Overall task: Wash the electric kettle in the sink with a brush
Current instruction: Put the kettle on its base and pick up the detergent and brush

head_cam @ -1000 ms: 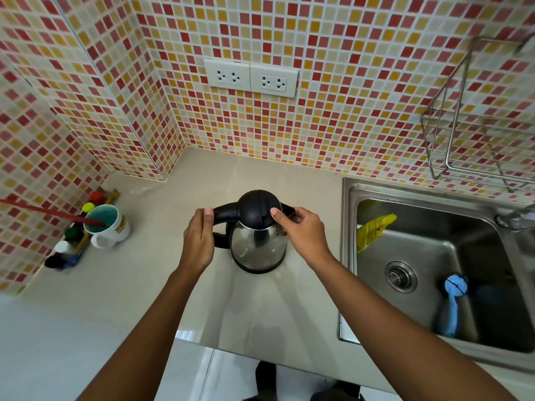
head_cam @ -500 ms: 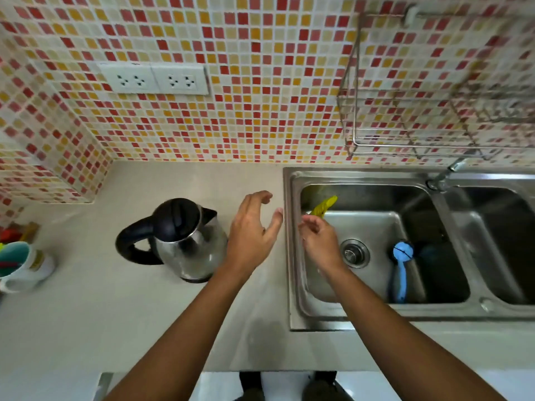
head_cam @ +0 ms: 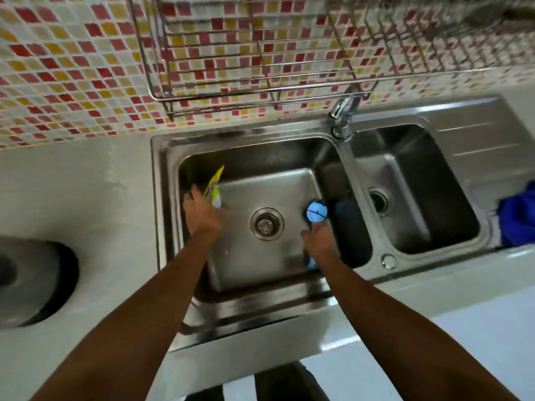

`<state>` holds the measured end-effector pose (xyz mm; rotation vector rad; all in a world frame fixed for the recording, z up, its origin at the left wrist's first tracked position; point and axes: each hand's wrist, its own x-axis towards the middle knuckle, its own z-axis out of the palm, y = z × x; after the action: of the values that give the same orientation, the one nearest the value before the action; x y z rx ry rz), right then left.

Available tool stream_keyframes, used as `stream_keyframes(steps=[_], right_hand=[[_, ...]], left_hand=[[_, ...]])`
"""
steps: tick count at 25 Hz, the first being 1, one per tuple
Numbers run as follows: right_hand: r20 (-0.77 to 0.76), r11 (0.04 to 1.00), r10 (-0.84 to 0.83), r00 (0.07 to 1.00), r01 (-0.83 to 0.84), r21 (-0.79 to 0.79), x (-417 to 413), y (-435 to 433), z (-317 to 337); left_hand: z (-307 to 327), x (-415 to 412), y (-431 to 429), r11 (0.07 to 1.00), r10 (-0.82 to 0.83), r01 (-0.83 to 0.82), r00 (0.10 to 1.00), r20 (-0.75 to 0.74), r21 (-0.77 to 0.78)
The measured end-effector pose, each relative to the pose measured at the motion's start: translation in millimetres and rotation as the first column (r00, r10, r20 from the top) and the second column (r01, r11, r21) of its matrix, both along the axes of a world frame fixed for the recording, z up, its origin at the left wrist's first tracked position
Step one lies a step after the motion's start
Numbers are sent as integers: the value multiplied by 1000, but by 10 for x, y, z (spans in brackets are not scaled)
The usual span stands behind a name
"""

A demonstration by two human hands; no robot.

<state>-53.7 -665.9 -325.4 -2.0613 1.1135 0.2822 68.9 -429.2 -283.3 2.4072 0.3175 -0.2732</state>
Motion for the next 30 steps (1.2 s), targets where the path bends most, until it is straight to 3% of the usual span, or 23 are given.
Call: stream_keyframes(steps=[6, 9, 11, 14, 15, 19, 22, 25, 30], right_hand=[[-175, 999, 26, 984, -21, 29, 122, -424, -653], [-193, 996, 20, 981, -4, 87, 223, -464, -677], [-85, 999, -5, 996, 9, 46, 249, -427, -500], [306, 990, -110, 946, 130, -46, 178, -314, -129], [366, 990, -78, 927, 114, -79, 141, -300, -53], [152, 988, 144, 978, -134, -73, 116, -268, 358], [269, 983, 148, 952, -112, -146, -14, -168, 800], [520, 975, 174, 836, -72, -209, -111, -111, 1140], [728, 940, 286, 624, -34, -340, 98, -97, 1941]], left_hand=[[-180, 238, -151, 983, 126, -135, 989, 82, 121], [-83, 209, -149, 988, 35, -59, 986, 165, 146], [104, 84, -148, 995, -22, -4, 967, 254, 100], [522, -153, -168, 996, -85, 94, 924, 373, -5], [686, -229, -186, 990, -115, 140, 912, 393, -35], [1296, -455, -222, 945, -226, 307, 863, 452, -112], [1843, -559, -219, 899, -277, 413, 791, 546, -143], [2413, -561, -259, 873, -268, 458, 738, 619, -169], [3306, -336, -317, 838, -189, 489, 679, 709, -244]])
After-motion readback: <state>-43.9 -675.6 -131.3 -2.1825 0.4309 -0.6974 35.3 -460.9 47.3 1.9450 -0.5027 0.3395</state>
